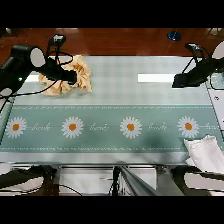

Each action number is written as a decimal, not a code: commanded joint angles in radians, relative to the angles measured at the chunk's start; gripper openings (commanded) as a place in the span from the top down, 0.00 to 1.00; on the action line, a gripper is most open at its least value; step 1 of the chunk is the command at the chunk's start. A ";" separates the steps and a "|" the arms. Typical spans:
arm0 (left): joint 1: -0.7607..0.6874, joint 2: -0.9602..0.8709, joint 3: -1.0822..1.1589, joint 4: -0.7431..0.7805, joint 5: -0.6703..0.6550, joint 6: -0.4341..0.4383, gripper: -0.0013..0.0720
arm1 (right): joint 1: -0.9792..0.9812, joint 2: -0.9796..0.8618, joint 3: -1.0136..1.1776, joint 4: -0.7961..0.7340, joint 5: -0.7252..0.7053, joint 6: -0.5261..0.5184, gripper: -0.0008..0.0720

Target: Fold the shirts.

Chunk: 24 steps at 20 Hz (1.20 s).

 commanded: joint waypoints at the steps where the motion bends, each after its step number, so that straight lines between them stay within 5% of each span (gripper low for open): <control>1: -0.001 -0.001 0.000 0.000 0.000 0.000 0.00 | 0.000 0.000 0.000 0.000 0.000 0.000 0.23; 16: -0.001 -0.001 0.000 0.000 0.000 -0.001 0.00 | 0.000 0.000 0.000 0.000 0.000 0.000 0.23; 24: 0.000 -0.002 0.000 0.001 0.086 0.000 0.00 | 0.000 0.000 0.000 0.042 -0.119 0.002 0.23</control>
